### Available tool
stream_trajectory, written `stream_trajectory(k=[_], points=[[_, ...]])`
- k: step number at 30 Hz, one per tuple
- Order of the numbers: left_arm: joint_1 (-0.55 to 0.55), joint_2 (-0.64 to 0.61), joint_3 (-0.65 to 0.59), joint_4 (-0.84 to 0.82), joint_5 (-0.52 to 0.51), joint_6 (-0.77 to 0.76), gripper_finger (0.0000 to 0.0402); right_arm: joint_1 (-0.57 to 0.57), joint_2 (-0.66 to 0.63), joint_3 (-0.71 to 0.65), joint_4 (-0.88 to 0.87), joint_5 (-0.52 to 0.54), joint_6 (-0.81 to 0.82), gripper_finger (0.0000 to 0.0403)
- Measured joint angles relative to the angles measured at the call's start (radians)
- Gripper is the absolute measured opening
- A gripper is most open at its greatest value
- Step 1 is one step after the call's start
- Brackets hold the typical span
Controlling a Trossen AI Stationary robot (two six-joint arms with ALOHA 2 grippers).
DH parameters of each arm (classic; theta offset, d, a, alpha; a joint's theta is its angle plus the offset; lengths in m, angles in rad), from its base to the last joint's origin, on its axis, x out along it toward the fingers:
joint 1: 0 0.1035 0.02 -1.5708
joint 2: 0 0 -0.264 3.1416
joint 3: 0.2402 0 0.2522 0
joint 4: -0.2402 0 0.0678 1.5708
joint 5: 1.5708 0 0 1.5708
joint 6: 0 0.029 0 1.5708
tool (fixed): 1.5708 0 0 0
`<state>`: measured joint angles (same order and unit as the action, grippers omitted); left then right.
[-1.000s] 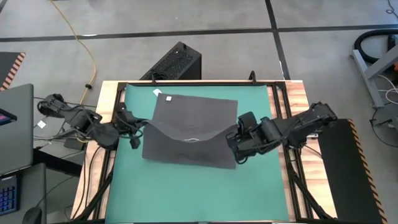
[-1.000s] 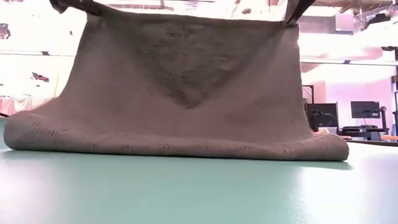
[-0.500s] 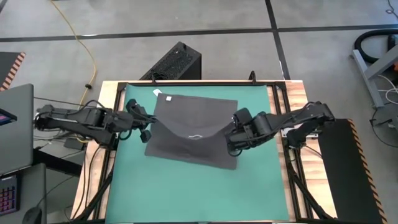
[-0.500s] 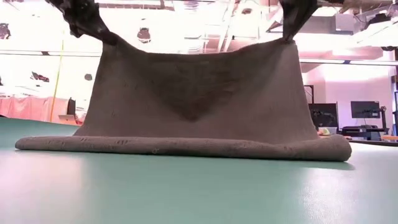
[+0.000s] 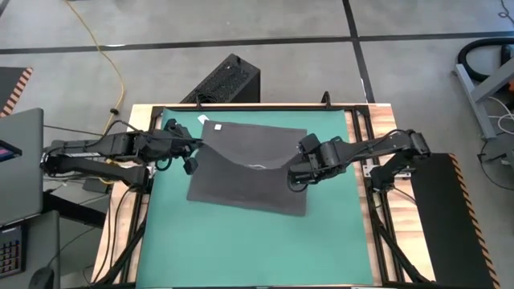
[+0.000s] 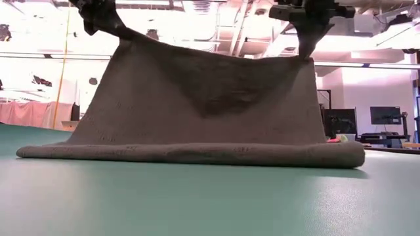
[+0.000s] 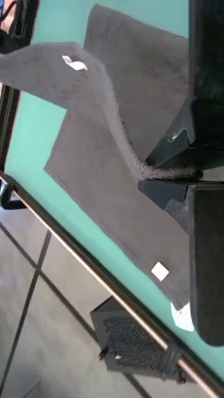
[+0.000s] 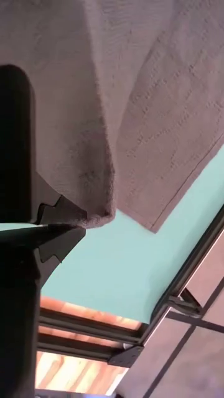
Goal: Roll towel
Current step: Fold the gray towel
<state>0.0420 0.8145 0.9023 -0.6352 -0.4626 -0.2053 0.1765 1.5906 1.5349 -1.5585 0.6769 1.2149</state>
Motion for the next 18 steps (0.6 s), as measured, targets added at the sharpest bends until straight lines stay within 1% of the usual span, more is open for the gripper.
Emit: stream_trajectory(k=[2, 4, 8, 14, 17, 18], points=[[0.008, 0.006, 0.013, -0.015, -0.013, 0.009, 0.0000, -0.009, 0.000, 0.000, 0.010, 0.000, -0.020, 0.0011], [0.014, 0.006, 0.018, -0.045, -0.010, -0.019, 0.0000, -0.011, 0.000, 0.000, 0.041, -0.001, -0.051, 0.0011], [0.015, 0.006, 0.016, -0.147, -0.016, -0.049, 0.0000, -0.028, 0.000, 0.000, 0.094, 0.000, -0.108, 0.0011], [0.015, 0.007, -0.035, -0.159, -0.022, -0.035, 0.0000, -0.063, 0.000, 0.000, 0.098, -0.002, -0.136, 0.0011], [0.016, 0.018, -0.040, -0.156, -0.029, -0.034, 0.0000, -0.077, 0.000, 0.000, 0.100, -0.006, -0.156, 0.0011], [0.016, 0.018, -0.033, -0.162, -0.015, -0.040, 0.0000, -0.083, 0.000, 0.000, 0.103, -0.012, -0.169, 0.0011]])
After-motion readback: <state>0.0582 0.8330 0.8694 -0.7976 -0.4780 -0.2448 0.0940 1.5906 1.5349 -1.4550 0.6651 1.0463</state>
